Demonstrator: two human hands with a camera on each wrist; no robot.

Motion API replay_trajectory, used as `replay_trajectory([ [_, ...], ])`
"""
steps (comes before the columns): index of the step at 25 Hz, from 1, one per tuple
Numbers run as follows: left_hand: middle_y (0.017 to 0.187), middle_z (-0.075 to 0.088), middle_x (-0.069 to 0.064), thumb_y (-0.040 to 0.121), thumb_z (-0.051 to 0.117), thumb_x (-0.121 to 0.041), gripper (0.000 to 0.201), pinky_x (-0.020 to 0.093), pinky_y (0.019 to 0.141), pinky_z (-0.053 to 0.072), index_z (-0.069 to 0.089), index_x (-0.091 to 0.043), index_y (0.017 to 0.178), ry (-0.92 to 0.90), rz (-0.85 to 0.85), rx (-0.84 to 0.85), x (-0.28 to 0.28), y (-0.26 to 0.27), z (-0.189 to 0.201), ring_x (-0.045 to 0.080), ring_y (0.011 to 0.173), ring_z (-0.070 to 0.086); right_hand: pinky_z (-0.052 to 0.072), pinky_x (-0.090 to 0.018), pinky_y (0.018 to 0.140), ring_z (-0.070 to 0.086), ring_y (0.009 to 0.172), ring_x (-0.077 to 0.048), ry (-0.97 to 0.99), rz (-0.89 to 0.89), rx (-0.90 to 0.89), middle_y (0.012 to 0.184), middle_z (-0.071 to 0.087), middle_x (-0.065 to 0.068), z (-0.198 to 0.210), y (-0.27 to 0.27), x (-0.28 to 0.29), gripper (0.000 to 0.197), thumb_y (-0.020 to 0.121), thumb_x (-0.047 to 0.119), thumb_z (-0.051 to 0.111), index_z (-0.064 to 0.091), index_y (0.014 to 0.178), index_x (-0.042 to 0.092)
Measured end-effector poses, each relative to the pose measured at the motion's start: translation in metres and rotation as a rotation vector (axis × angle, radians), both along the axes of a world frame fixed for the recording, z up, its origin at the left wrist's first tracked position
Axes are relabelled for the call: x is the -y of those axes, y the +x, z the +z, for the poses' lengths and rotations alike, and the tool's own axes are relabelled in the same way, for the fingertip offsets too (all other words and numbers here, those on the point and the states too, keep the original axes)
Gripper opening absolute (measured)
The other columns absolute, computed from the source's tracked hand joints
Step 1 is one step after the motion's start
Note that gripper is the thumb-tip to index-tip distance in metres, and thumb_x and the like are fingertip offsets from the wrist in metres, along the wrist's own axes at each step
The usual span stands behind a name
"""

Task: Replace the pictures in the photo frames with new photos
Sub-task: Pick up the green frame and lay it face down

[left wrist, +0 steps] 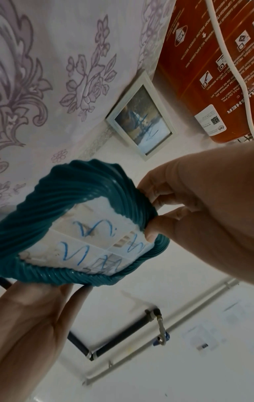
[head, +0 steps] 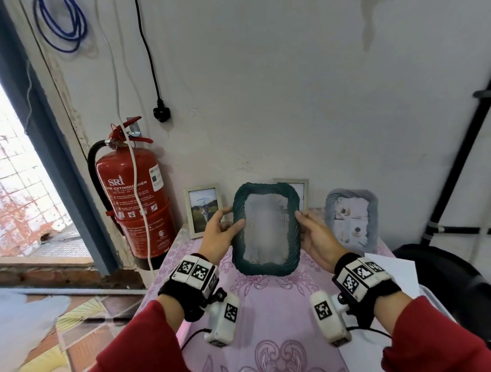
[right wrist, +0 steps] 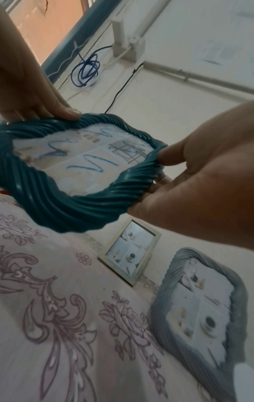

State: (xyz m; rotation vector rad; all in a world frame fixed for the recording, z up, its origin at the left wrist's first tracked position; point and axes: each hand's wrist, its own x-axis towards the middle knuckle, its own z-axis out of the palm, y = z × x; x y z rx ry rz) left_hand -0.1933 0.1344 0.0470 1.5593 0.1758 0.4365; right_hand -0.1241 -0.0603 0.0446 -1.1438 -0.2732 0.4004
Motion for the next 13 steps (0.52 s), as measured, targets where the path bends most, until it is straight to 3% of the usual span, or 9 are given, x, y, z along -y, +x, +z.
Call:
replay_trajectory([
  [4, 0.078, 0.061, 0.004, 0.088, 0.061, -0.01, 0.039, 0.021, 0.067, 0.055, 0.051, -0.011, 0.126, 0.033, 0.012, 0.017, 0.014, -0.015, -0.011, 0.016, 0.077, 0.061, 0.049, -0.03, 0.067, 0.056, 0.074, -0.015, -0.011, -0.004, 0.016, 0.085, 0.06, -0.003, -0.006, -0.022, 0.022, 0.009, 0.096, 0.018, 0.046, 0.053, 0.098, 0.012],
  [7, 0.091, 0.063, 0.003, 0.087, 0.063, -0.015, 0.041, 0.03, 0.08, 0.055, 0.053, -0.012, 0.127, 0.087, -0.014, -0.011, 0.025, -0.027, -0.022, 0.02, 0.089, 0.061, 0.052, -0.029, 0.062, 0.057, 0.072, -0.017, -0.017, -0.029, 0.027, 0.087, 0.062, -0.005, -0.011, -0.037, 0.04, 0.016, 0.095, 0.014, 0.049, 0.053, 0.11, 0.014],
  [10, 0.112, 0.058, 0.002, 0.084, 0.068, -0.021, 0.047, 0.031, 0.089, 0.049, 0.051, -0.02, 0.128, 0.32, 0.086, -0.003, 0.04, -0.038, -0.033, 0.014, 0.103, 0.055, 0.055, -0.025, 0.057, 0.061, 0.065, -0.013, -0.022, -0.081, 0.015, 0.082, 0.066, -0.004, -0.016, -0.051, 0.053, 0.008, 0.094, 0.012, 0.05, 0.054, 0.1, 0.015],
  [13, 0.116, 0.048, -0.007, 0.084, 0.066, -0.027, 0.048, 0.028, 0.094, 0.042, 0.05, -0.025, 0.129, 0.576, 0.119, 0.108, 0.061, -0.05, -0.039, 0.009, 0.11, 0.046, 0.057, -0.028, 0.06, 0.063, 0.068, -0.018, 0.006, -0.112, -0.012, 0.086, 0.067, -0.007, -0.02, -0.06, 0.057, 0.007, 0.093, 0.009, 0.051, 0.053, 0.099, 0.014],
])
